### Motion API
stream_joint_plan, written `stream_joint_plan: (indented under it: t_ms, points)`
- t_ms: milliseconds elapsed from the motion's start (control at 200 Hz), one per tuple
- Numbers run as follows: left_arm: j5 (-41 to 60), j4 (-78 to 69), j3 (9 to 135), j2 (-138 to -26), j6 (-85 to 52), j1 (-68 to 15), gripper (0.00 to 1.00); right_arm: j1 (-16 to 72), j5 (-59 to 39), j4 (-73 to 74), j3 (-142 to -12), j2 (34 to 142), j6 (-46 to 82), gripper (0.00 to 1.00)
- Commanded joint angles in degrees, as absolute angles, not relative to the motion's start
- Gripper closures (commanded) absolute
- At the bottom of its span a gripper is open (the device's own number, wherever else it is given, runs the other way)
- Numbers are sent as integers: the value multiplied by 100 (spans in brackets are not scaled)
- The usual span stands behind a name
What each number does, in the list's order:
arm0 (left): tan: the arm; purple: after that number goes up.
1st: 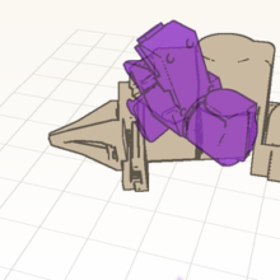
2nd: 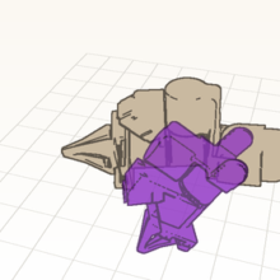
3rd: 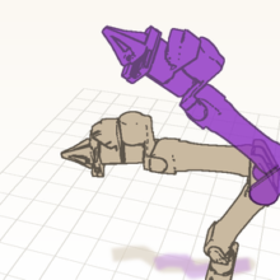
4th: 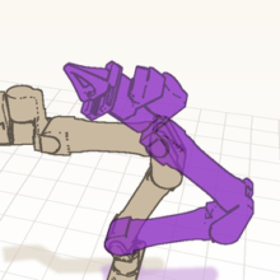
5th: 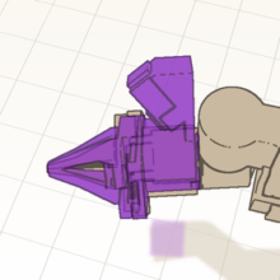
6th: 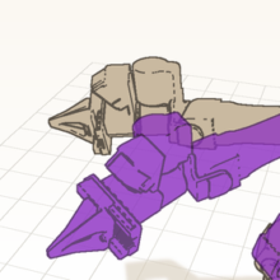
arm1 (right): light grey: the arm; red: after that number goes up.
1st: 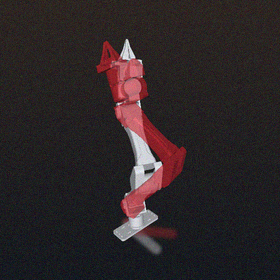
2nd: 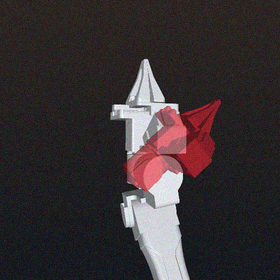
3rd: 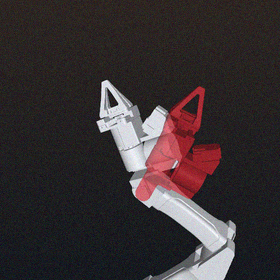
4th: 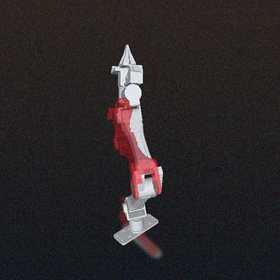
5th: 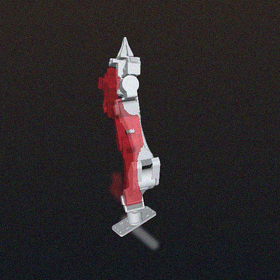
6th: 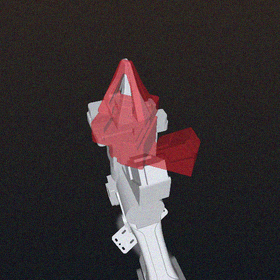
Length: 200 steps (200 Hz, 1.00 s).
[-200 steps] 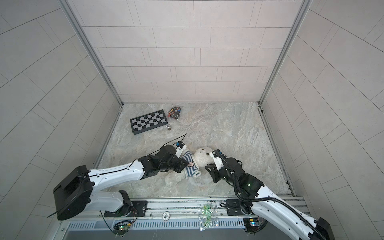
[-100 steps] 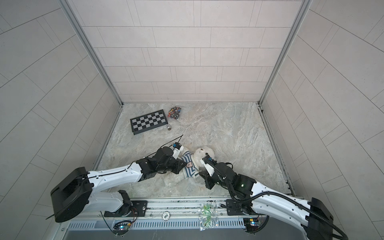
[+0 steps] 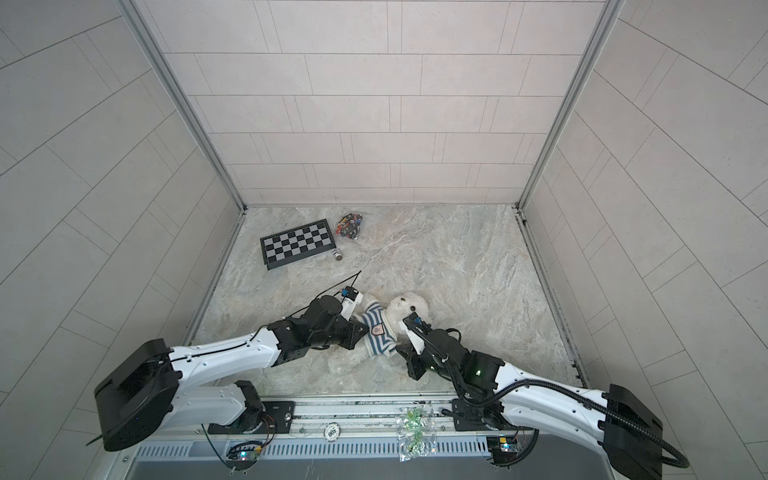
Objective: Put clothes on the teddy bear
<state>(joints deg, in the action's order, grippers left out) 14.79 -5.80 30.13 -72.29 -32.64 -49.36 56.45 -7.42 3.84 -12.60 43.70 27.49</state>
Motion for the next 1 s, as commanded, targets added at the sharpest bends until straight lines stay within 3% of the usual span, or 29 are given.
stream_joint_plan:
  t_ms: [0, 646, 996]
  points:
    - [1433, -492, 2878, -7162, -3281, -4892, 92, 5702, -624, 595, -1222, 4334, 2883, 100]
    - [1480, -527, 2876, -7174, -3322, -4878, 95, 5730, -714, 1412, -1536, 5343, 2815, 98]
    - [1599, -545, 2808, -7099, -3323, -4713, 96, 5889, -107, 977, -1147, 4341, 3075, 89]
